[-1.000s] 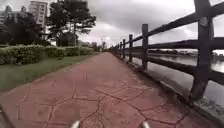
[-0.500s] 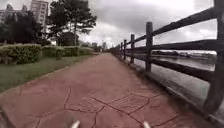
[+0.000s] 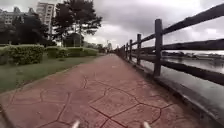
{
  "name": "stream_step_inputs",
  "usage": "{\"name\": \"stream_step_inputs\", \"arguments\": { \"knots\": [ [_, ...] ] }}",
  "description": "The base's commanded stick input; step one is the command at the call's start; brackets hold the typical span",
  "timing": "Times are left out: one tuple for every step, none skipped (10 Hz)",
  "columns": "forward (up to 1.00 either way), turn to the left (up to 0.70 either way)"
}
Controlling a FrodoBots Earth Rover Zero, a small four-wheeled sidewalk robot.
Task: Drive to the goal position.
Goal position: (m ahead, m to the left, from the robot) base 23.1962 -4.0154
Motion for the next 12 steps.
{"name": "stream_step_inputs", "arguments": {
  "knots": [
    [0.5,0.0],
    [0.5,0.0],
    [0.5,0.0],
    [0.5,0.0],
    [0.5,0.0],
    [0.5,0.0],
    [0.5,0.0],
    [0.5,0.0],
    [0.5,0.0],
    [0.5,0.0],
    [0.5,0.0],
    [0.5,0.0]
  ]
}}
